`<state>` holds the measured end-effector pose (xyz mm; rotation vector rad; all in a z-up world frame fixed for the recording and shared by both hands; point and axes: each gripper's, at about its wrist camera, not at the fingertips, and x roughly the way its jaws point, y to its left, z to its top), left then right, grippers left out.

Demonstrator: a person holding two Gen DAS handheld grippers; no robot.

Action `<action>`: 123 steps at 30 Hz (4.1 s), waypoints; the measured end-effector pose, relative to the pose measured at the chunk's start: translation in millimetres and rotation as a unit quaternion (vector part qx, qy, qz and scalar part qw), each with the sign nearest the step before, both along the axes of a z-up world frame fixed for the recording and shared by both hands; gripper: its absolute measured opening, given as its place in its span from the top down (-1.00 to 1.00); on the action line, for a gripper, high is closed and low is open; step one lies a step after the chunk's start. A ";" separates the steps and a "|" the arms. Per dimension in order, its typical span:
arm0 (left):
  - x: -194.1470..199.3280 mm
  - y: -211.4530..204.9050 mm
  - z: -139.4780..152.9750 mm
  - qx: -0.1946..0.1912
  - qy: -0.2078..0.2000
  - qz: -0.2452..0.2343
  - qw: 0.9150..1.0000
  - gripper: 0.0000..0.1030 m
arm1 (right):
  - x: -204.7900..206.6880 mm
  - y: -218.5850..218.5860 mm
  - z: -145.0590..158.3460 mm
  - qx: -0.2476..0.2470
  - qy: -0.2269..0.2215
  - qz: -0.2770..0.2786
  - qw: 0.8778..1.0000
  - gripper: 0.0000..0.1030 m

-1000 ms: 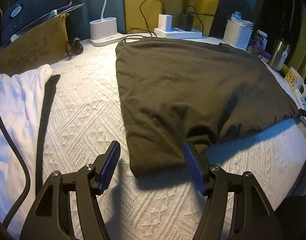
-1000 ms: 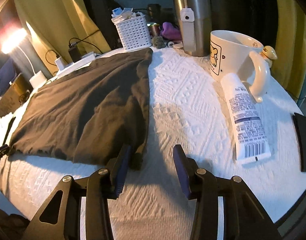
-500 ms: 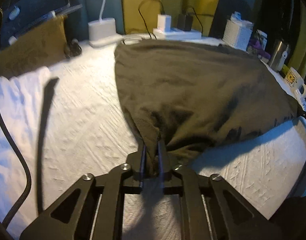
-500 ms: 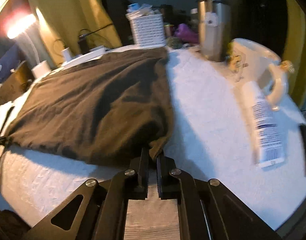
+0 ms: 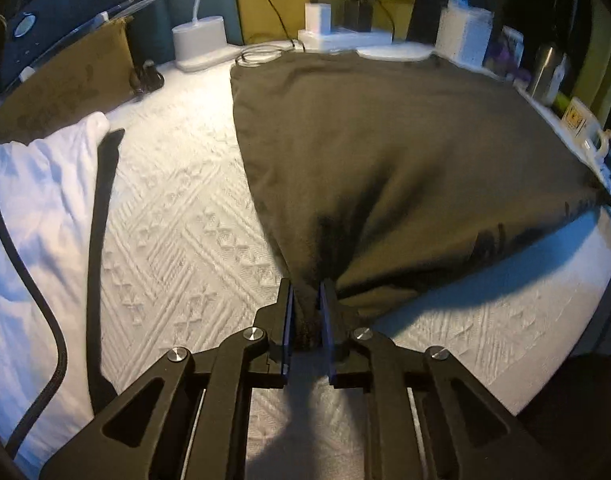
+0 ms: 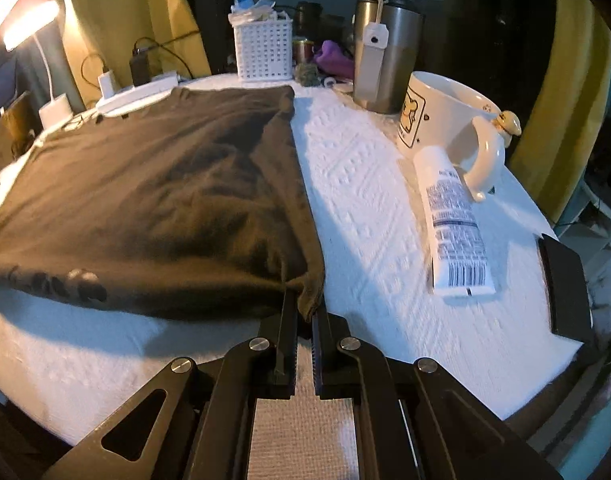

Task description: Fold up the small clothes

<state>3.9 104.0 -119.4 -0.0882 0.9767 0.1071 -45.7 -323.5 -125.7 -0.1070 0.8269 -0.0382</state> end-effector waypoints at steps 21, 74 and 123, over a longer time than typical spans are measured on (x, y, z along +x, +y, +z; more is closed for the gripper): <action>8.4 24.5 39.2 0.001 -0.038 0.043 0.998 0.10 | 12.7 13.0 42.0 -0.025 -0.030 0.002 0.999 -0.47; 22.1 -53.4 43.7 -0.001 -0.083 -0.008 0.997 -0.16 | -19.0 25.4 15.4 0.031 -0.013 -0.008 0.999 -0.42; 88.5 -31.7 26.3 -0.003 -0.044 -0.007 0.999 -0.16 | 36.9 17.1 -5.4 0.190 -0.025 -0.080 0.978 -0.79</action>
